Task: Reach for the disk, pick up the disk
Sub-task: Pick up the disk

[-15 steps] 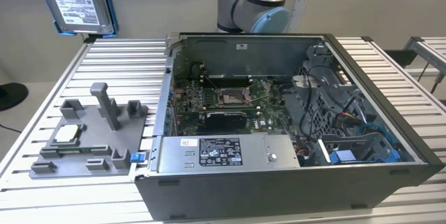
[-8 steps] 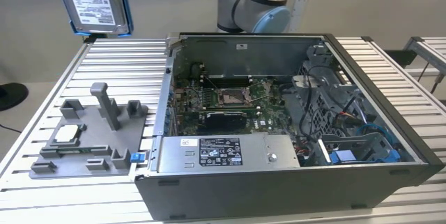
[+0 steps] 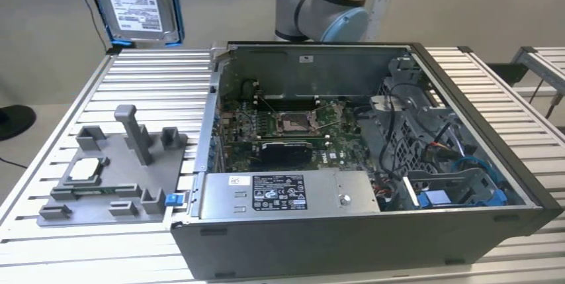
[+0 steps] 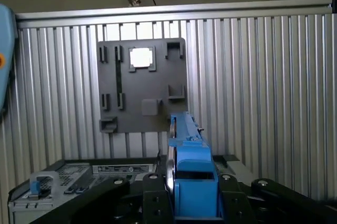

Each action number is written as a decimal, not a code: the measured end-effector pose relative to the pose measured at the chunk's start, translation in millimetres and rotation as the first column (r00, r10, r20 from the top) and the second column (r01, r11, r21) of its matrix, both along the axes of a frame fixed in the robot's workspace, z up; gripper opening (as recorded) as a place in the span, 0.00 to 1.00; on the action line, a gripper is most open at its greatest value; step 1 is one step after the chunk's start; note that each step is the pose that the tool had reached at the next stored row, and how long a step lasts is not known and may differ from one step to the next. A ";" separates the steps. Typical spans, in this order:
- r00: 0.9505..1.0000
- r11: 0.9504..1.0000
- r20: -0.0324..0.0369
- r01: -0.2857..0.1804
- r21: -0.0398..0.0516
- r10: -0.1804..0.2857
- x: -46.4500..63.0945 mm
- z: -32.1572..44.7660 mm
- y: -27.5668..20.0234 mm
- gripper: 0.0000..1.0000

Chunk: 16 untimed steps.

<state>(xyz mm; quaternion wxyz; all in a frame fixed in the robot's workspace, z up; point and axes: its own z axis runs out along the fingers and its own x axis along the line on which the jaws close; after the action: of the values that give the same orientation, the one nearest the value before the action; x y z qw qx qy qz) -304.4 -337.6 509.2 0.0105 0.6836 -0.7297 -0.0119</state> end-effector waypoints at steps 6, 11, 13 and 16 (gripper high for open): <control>1.000 1.000 0.000 0.000 0.000 0.000 18.2 0.0 0.0 0.00; 1.000 1.000 -0.001 0.000 0.000 0.000 33.5 0.0 0.0 0.00; 1.000 1.000 -0.001 0.000 0.000 0.000 39.4 0.0 0.0 0.00; 1.000 1.000 -0.001 0.000 0.000 0.000 48.4 0.0 0.0 0.00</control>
<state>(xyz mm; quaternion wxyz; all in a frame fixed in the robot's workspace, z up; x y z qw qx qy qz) -256.0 -337.6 509.2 0.0107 0.6836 -0.7297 -0.0122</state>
